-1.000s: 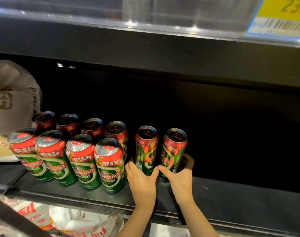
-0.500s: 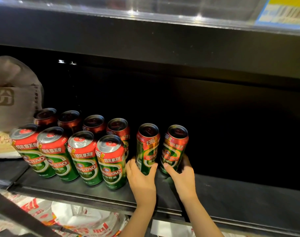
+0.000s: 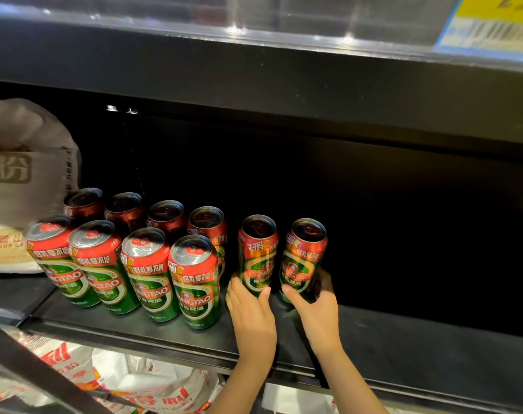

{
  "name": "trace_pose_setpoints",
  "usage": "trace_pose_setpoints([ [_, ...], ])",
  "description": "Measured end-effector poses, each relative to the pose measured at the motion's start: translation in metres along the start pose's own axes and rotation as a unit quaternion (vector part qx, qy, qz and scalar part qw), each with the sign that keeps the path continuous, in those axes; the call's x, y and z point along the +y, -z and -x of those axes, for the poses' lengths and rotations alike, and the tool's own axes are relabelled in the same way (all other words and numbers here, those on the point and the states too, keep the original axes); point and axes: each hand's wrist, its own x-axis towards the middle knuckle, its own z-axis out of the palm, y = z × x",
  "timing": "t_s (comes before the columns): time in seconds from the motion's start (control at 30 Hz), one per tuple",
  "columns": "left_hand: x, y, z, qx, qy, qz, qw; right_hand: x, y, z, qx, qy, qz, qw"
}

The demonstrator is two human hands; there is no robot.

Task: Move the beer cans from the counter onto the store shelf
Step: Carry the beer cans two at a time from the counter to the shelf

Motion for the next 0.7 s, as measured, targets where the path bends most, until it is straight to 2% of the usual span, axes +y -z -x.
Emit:
trace_pose_setpoints([
  [0.23,-0.0006,-0.0016,-0.0027,0.019,-0.016,-0.055,0.998,0.0008,-0.0008,-0.0017,-0.004,-0.001,0.006,1.0],
  [0.53,-0.0036,-0.0028,-0.0044,0.008,0.01,0.002,1.0,0.0021,0.0002,-0.0026,-0.01,-0.007,0.006,1.0],
  [0.7,0.0001,-0.0026,-0.0068,0.021,-0.003,-0.018,1.0,0.0033,0.0001,-0.003,-0.011,-0.002,0.004,1.0],
])
